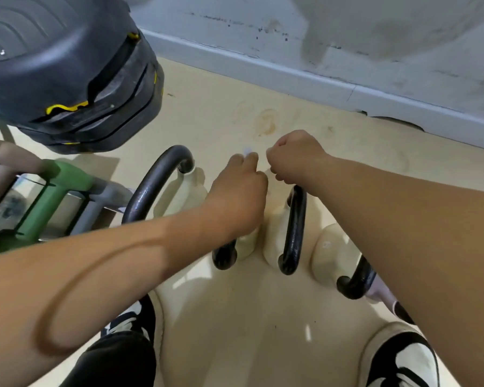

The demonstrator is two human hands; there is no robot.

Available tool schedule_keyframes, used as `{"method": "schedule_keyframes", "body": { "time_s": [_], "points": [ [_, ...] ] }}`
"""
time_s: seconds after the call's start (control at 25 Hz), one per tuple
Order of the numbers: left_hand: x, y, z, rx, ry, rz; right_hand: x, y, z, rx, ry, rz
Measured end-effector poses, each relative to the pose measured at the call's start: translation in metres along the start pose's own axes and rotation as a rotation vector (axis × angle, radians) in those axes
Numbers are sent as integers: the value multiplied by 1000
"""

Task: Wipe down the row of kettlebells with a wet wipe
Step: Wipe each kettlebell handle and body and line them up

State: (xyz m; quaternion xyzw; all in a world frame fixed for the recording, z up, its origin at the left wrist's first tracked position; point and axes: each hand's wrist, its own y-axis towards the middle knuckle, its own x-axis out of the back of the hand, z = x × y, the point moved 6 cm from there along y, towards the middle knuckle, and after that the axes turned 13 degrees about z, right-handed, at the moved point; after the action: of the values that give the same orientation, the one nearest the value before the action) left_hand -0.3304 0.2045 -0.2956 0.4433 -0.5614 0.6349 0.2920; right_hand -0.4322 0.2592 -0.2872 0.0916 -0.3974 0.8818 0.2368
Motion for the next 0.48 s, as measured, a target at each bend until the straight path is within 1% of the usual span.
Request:
{"method": "schedule_keyframes", "body": {
  "time_s": [0.04, 0.08, 0.2, 0.28, 0.32, 0.36, 0.4, 0.48],
  "points": [
    [-7, -20, -3, -37, 46, -67, 0, 1, 2, -15, 3, 19],
    [-14, -42, -4, -73, 30, -115, -1, 2, 4, -27, 2, 42],
    [-40, -95, -7, -243, -299, -186, -11, 4, 7, -34, 38, 99],
    [-36, -106, -4, -322, -519, -268, -19, 4, 9, -33, 61, 101],
    [-30, -96, 2, -309, -645, -310, -21, 5, 9, -32, 54, 86],
    [-21, -80, 10, -252, -792, -311, -22, 7, 9, -32, 36, 73],
    [-13, -58, 20, -150, -920, -267, -22, 7, 10, -31, 17, 67],
    [-9, -17, 34, 108, -1070, -129, -21, 8, 9, -28, -3, 72]
  ]
}}
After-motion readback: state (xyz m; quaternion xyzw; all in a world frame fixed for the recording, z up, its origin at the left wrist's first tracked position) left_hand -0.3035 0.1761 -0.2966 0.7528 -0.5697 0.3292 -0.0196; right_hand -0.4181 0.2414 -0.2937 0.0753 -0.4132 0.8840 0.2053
